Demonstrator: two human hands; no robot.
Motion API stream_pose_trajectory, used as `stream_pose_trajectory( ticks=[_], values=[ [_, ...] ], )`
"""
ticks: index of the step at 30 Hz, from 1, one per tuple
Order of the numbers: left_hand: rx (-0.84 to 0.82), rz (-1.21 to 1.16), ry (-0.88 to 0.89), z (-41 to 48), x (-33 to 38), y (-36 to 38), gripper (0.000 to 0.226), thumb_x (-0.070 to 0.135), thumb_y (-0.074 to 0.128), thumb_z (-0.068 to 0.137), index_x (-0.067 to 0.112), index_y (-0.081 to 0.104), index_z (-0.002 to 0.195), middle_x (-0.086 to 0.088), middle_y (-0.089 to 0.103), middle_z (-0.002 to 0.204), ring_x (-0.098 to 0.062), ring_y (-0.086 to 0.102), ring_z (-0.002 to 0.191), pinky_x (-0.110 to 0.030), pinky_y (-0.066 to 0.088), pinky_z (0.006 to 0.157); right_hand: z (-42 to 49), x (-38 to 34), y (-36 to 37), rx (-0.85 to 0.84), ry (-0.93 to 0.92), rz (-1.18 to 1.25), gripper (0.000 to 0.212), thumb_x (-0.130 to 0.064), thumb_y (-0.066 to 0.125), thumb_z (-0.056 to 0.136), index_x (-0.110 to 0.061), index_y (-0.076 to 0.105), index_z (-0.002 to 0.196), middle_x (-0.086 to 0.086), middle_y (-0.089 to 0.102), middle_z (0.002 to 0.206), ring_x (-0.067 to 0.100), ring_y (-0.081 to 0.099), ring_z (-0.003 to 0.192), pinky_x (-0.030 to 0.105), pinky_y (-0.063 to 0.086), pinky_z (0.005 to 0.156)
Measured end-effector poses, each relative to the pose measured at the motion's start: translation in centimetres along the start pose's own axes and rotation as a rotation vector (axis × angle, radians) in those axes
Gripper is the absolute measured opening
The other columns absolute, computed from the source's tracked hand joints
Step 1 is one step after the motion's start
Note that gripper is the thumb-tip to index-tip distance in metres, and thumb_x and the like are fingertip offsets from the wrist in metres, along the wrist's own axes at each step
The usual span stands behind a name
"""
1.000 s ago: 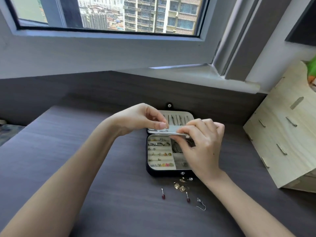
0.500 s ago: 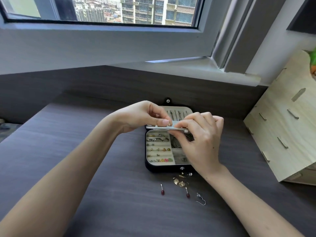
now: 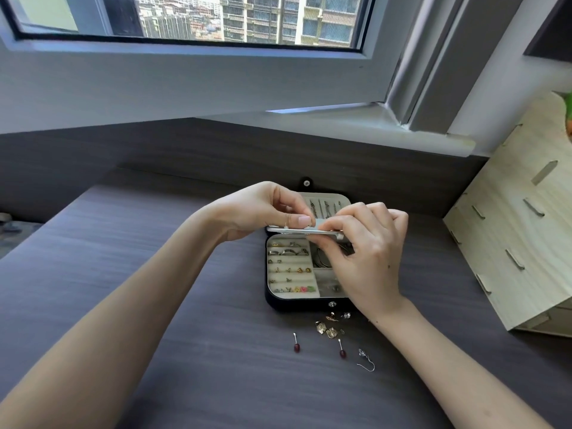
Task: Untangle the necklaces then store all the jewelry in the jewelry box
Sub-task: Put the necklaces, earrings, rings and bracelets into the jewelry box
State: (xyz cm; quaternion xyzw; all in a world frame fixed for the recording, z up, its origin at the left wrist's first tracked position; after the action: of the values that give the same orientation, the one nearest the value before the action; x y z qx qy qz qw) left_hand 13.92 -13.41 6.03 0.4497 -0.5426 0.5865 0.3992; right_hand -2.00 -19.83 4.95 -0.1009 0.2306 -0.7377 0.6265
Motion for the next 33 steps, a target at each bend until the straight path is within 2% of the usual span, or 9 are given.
stream_pose_trajectory(
  ticks=[6,9,14,20,24,27,33],
  values=[
    [-0.014,0.054,0.017,0.2,0.5,-0.2,0.010,0.026,0.075,0.070,0.017,0.074,0.076,0.003,0.064,0.084,-0.016,0.058,0.082,-0.028,0.047,0.080,0.0,0.0,0.0,-0.010,0.017,-0.009,0.016,-0.034,0.075,0.077,-0.020,0.069,0.075,-0.008,0.063,0.078,0.015,0.052,0.077,0.031,0.028,0.077],
    [-0.034,0.151,0.016,0.6,1.3,-0.6,0.013,0.026,0.075,0.071,0.015,0.074,0.078,0.002,0.063,0.085,-0.019,0.053,0.081,-0.031,0.044,0.077,0.2,0.1,0.0,-0.007,0.029,-0.005,0.015,-0.033,0.076,0.077,-0.020,0.069,0.075,-0.008,0.062,0.078,0.015,0.051,0.077,0.030,0.027,0.077],
    [-0.120,0.377,0.019,1.1,3.1,-1.0,0.009,0.020,0.074,0.074,0.013,0.073,0.081,0.011,0.064,0.081,-0.003,0.052,0.071,-0.012,0.040,0.067,0.3,0.1,0.1,-0.002,0.043,-0.005,0.015,-0.034,0.076,0.077,-0.021,0.069,0.074,-0.008,0.062,0.078,0.013,0.050,0.078,0.029,0.025,0.078],
    [-0.226,0.558,-0.023,2.0,4.7,-1.0,0.005,0.020,0.075,0.076,0.017,0.074,0.080,0.002,0.066,0.083,0.000,0.051,0.069,-0.013,0.040,0.070,0.3,0.1,0.3,-0.002,0.040,-0.015,0.017,-0.036,0.073,0.078,-0.020,0.069,0.074,-0.008,0.062,0.078,0.014,0.050,0.079,0.029,0.024,0.079],
    [-0.282,0.637,-0.065,2.5,5.1,-0.9,0.004,0.019,0.076,0.076,0.023,0.073,0.075,0.007,0.066,0.077,0.000,0.050,0.067,-0.014,0.039,0.069,0.4,0.0,0.3,0.003,0.030,-0.021,0.021,-0.039,0.071,0.080,-0.019,0.069,0.074,-0.007,0.063,0.078,0.014,0.050,0.080,0.029,0.024,0.079],
    [-0.312,0.656,-0.109,2.6,5.1,-0.9,0.007,0.019,0.076,0.076,0.024,0.072,0.073,0.017,0.063,0.067,0.002,0.050,0.065,-0.008,0.037,0.064,0.3,-0.1,0.3,0.001,0.011,-0.030,0.019,-0.036,0.073,0.079,-0.019,0.069,0.073,-0.007,0.063,0.077,0.014,0.049,0.080,0.029,0.024,0.078],
    [-0.246,0.579,-0.141,2.2,4.9,-1.2,0.006,0.023,0.077,0.074,0.021,0.072,0.077,0.014,0.064,0.067,0.004,0.054,0.060,-0.006,0.039,0.058,0.4,0.0,0.3,0.014,0.016,-0.024,0.018,-0.036,0.075,0.078,-0.019,0.069,0.073,-0.006,0.063,0.077,0.013,0.049,0.080,0.030,0.025,0.078]
  ],
)
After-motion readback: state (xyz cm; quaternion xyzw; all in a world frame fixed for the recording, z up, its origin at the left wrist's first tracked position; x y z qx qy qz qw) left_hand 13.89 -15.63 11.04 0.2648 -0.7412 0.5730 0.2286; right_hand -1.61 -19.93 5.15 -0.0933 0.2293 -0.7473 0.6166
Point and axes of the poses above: each hand's wrist, its own z-axis towards the middle knuckle, its own y-axis out of the palm, x = y × z, the point moved 3 cm from there along z, towards the middle knuckle
